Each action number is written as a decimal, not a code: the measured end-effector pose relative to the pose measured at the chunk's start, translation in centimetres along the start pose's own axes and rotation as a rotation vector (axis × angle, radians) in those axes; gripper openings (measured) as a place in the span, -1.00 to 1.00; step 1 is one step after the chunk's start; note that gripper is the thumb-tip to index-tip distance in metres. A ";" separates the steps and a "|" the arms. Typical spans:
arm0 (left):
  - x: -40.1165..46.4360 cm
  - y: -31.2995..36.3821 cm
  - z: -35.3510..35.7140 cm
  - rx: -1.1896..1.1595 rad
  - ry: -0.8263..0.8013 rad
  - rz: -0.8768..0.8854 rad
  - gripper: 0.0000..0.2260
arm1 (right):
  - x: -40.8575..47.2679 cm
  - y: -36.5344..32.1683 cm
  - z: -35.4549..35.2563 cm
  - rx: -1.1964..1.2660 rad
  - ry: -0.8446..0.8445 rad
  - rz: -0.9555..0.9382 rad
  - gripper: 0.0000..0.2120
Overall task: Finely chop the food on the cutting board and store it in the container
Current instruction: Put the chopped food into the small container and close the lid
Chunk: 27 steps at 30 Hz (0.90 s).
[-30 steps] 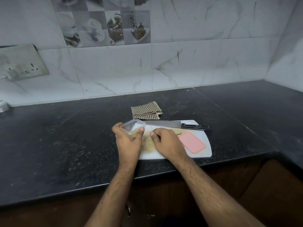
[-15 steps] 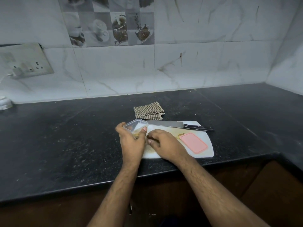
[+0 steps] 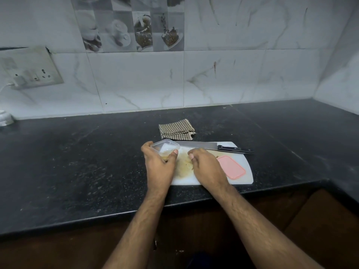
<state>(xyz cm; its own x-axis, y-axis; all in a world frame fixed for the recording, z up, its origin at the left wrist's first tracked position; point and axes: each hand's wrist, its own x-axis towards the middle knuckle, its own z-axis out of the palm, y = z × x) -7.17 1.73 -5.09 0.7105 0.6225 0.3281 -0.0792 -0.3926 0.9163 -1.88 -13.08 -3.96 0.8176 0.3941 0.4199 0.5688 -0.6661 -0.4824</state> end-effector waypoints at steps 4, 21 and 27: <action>0.0 0.0 0.0 0.030 0.011 0.014 -0.34 | -0.8 0.4 -0.2 -0.039 -0.271 -0.187 -0.67; 0.0 0.9 0.0 0.106 -0.068 0.114 -0.38 | 0.3 -1.0 -1.9 -0.433 -0.268 -0.207 -0.69; -0.1 1.0 0.0 0.097 -0.089 0.114 -0.37 | 2.0 -0.5 -2.6 0.011 -0.121 0.089 -0.79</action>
<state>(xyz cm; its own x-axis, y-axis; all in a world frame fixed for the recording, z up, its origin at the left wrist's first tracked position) -7.33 1.31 -4.20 0.7605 0.5095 0.4026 -0.0977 -0.5231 0.8467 -0.80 -13.59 -0.84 0.8694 0.4072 0.2798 0.4938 -0.6954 -0.5221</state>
